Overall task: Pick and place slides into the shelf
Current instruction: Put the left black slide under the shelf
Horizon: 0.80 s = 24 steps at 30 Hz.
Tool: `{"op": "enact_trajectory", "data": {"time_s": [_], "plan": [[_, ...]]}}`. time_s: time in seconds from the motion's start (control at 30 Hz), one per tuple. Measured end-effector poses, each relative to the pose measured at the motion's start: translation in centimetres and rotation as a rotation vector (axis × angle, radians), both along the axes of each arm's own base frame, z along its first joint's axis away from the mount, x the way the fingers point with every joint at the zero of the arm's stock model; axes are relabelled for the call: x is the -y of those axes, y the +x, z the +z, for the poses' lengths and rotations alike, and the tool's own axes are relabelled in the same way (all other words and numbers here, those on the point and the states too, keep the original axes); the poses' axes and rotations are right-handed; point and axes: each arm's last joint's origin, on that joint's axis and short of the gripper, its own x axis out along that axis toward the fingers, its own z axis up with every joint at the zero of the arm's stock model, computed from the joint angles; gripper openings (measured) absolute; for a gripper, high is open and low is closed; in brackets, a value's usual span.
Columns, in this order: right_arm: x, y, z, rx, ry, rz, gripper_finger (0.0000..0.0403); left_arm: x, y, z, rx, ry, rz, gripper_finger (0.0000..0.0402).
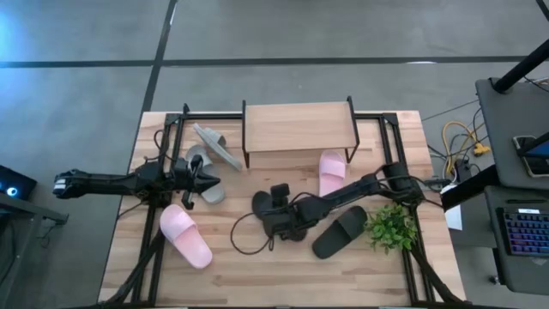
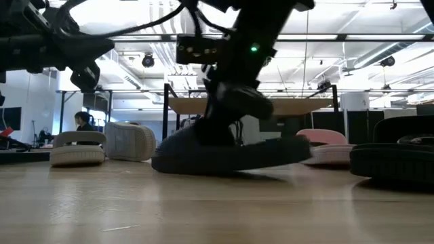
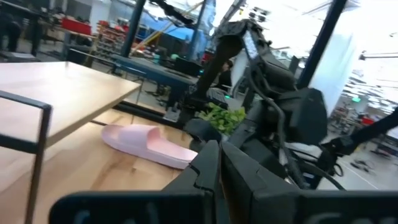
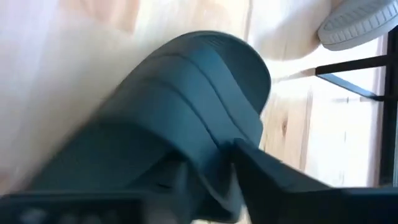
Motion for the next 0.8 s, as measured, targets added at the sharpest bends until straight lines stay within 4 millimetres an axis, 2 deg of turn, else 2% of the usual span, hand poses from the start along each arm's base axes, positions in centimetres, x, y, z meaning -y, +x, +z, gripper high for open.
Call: {"op": "enact_trajectory", "data": {"time_s": [0.07, 0.13, 0.27, 0.43, 0.63, 0.73, 0.8], "plan": [[0.7, 0.3, 0.3, 0.02, 0.023, -0.038, 0.0036, 0.0, 0.0, 0.0, 0.0, 0.0, -0.005, 0.0], [1.4, 0.3, 0.6, 0.042, 0.047, -0.097, 0.0018, 0.0, 0.0, 0.0, 0.0, 0.0, -0.007, 0.0], [2.8, 0.3, 1.0, 0.093, 0.039, -0.225, 0.0014, 0.0, 0.0, 0.0, 0.0, 0.0, -0.007, 0.0], [4.7, 0.6, 1.0, 0.108, 0.005, -0.285, 0.0014, 0.0, 0.0, -0.1, -0.005, 0.002, -0.007, 0.0], [8.2, 0.8, 0.6, 0.13, -0.179, -0.426, 0.0013, 0.0, 0.1, -0.1, -0.008, 0.002, -0.007, 0.0], [9.6, 1.2, 1.3, 0.168, -0.168, -0.467, 0.0013, 0.0, 0.0, -0.1, -0.007, 0.002, -0.006, 0.0], [10.3, 1.4, 1.0, 0.171, -0.158, -0.48, 0.0013, 0.0, 0.1, -0.1, -0.008, 0.002, -0.004, 0.0]]}}
